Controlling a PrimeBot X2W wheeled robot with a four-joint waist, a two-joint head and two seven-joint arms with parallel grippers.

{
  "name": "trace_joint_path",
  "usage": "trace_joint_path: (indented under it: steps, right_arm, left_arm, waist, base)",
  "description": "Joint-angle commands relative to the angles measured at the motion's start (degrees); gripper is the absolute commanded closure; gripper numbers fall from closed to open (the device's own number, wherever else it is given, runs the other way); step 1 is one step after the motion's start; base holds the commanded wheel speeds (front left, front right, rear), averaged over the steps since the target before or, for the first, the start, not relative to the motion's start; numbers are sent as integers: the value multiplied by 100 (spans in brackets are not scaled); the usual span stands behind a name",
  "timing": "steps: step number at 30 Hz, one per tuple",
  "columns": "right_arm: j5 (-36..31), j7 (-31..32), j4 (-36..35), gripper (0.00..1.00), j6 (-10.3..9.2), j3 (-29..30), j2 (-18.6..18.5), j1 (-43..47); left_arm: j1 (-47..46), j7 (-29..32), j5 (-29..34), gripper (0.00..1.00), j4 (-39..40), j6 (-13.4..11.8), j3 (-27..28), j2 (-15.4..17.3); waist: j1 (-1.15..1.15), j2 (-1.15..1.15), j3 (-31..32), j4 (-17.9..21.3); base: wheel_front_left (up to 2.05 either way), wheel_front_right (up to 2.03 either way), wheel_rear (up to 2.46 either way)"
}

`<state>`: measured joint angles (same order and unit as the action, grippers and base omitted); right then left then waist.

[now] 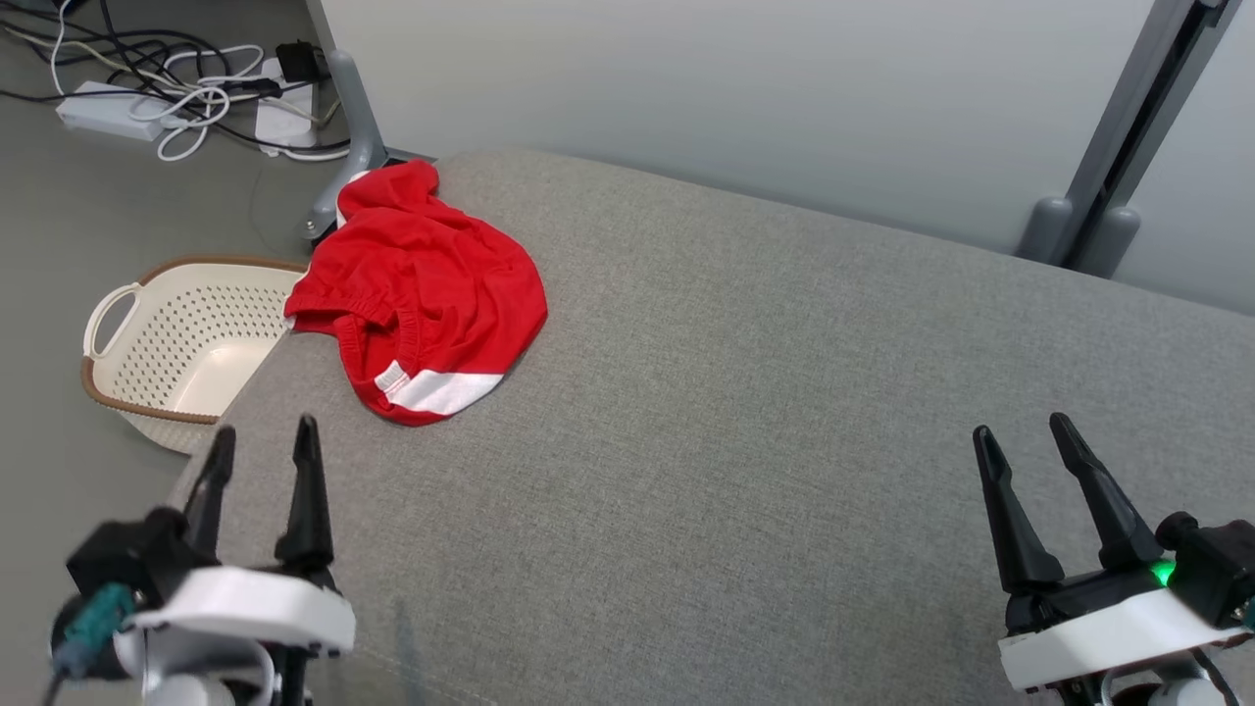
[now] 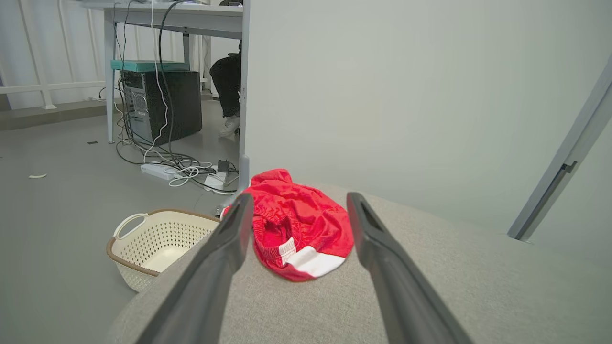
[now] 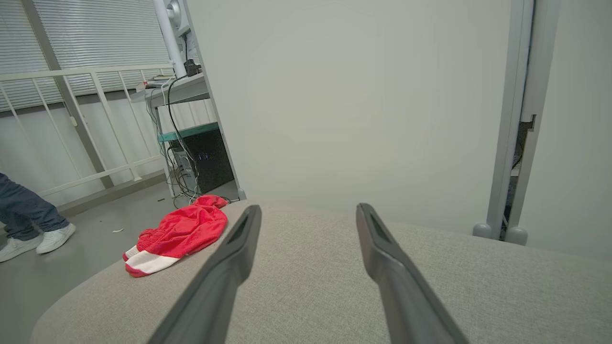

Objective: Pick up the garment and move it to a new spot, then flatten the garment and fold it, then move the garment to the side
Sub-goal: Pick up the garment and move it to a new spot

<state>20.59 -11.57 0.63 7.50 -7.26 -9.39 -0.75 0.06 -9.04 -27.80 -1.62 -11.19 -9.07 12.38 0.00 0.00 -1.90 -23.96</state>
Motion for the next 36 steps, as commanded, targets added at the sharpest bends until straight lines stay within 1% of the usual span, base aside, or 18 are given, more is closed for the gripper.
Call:
trace_joint_path:
  steps: [1, 3, 6, 8, 9, 11, 14, 19, 21, 23, 26, 28, 31, 36]
  right_arm:
    - [-39, 40, -47, 0, -1, 22, -86, -89]
    - [-50, 90, -110, 0, -1, 21, -157, -165]
    - [-44, 158, -213, 0, -1, 34, -259, -320]
    - [-29, 209, -267, 0, -1, 23, -314, -459]
    - [-36, 208, -290, 0, 0, 27, -322, -533]
    - [-53, 231, -331, 0, -1, 5, -346, -702]
    - [-77, 264, -413, 0, -1, -54, -383, -973]
    - [-96, 299, -540, 0, 0, -130, -476, -1394]
    - [-94, 302, -589, 0, -1, -156, -500, -1545]
    - [-91, 298, -628, 0, 0, -174, -512, -1665]
    - [-88, 272, -654, 0, 0, -190, -512, -1802]
    - [-91, 243, -649, 0, 0, -211, -511, -1867]
    - [-81, 200, -616, 0, 0, -210, -515, -1907]
    - [-72, 128, -548, 0, 0, -181, -513, -1894]
  left_arm:
    - [-329, 119, -16, 0, 52, 57, 41, 124]
    - [-690, 368, -77, 0, 19, 128, 75, 263]
    - [-1354, 929, -257, 0, -174, 261, 92, 423]
    - [-1815, 1382, -354, 0, -490, 290, 128, 582]
    - [-2065, 1570, -457, 0, -655, 299, 152, 578]
    - [-2566, 1925, -606, 0, -1050, 347, 206, 662]
    - [-3266, 2194, -767, 0, -1731, 483, 316, 824]
    - [-4259, 2577, -957, 0, -2909, 777, 376, 1095]
    - [-4510, 2866, -1018, 0, -3396, 861, 351, 1177]
    - [-4711, 3227, -1082, 0, -3836, 998, 272, 1259]
    - [-4964, 3453, -1141, 0, -4386, 1076, 285, 1386]
    - [-5010, 3595, -1142, 0, -4735, 1105, 230, 1391]
    - [-5111, 3755, -1107, 0, -5178, 1085, 160, 1423]
    - [-5095, 4141, -1080, 0, -5804, 1073, 12, 1346]
  waist:
    - [0, 0, -133, -50]
    - [0, 0, -269, -51]
    - [0, 0, -510, 19]
    - [0, 0, -690, 116]
    - [0, 0, -772, 162]
    - [0, 0, -964, 291]
    - [0, 0, -1271, 535]
    - [0, 0, -1795, 981]
    - [0, 0, -1992, 1159]
    - [0, 0, -2172, 1326]
    - [0, 0, -2404, 1533]
    - [0, 0, -2508, 1638]
    - [0, 0, -2589, 1733]
    - [0, 0, -2575, 1769]
  base:
    - [0, 0, 0]
    - [0, 0, 0]
    - [0, 0, 0]
    - [0, 0, 0]
    - [0, 0, 0]
    - [0, 0, 0]
    - [0, 0, 0]
    - [0, 0, 0]
    - [0, 0, 0]
    - [0, 0, 0]
    - [0, 0, 0]
    - [0, 0, 0]
    - [0, 0, 0]
    - [0, 0, 0]
